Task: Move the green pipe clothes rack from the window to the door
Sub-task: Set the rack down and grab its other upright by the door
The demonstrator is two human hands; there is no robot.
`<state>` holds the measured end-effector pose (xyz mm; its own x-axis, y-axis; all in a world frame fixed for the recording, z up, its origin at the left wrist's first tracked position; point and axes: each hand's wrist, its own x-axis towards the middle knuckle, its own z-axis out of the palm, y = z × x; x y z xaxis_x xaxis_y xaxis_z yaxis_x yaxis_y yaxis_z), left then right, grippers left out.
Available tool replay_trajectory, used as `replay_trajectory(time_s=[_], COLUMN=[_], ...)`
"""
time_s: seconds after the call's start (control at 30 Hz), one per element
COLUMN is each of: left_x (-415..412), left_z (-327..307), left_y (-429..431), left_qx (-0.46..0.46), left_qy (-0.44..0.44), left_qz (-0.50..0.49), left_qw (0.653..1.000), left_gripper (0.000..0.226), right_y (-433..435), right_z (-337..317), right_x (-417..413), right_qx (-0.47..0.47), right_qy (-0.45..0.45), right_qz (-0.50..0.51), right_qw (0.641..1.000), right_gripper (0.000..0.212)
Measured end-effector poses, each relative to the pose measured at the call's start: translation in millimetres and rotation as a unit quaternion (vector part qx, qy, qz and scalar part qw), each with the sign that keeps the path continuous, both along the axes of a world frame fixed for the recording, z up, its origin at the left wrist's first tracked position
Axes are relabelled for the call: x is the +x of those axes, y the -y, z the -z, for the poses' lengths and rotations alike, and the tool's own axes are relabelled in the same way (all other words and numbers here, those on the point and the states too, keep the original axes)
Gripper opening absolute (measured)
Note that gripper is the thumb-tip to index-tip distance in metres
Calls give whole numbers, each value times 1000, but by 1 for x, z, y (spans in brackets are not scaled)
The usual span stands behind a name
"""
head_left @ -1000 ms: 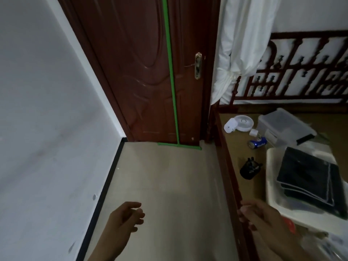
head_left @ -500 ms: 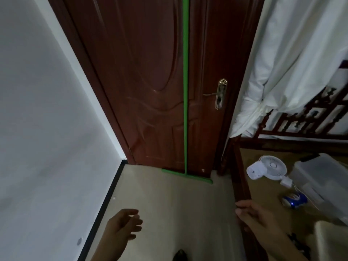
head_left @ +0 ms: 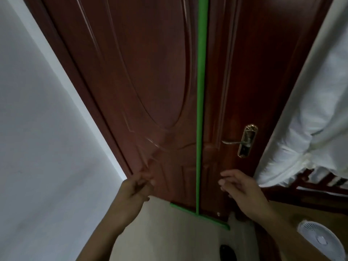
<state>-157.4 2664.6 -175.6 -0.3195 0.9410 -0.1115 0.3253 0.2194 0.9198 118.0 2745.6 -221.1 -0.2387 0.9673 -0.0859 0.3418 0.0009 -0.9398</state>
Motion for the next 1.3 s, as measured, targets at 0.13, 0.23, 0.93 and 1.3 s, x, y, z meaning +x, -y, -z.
replay_trajectory(time_s=[0.13, 0.23, 0.93, 1.3], left_x=[22, 41, 1, -134], left_z=[-32, -54, -109, -113], left_y=[-85, -145, -296, -277], left_qx=[66, 106, 221, 195], left_qy=[-37, -58, -184, -233], left_qz=[-6, -13, -95, -169], left_qw=[997, 993, 953, 938], left_gripper=[12, 14, 32, 37], right_y=[-112, -176, -260, -261], right_z=[-22, -30, -14, -14], right_x=[-17, -35, -163, -314], right_qx=[87, 96, 225, 229], right_qy=[25, 28, 102, 90], right_qz=[-45, -68, -187, -249], right_qw=[995, 993, 951, 937], right_gripper=[22, 36, 25, 24])
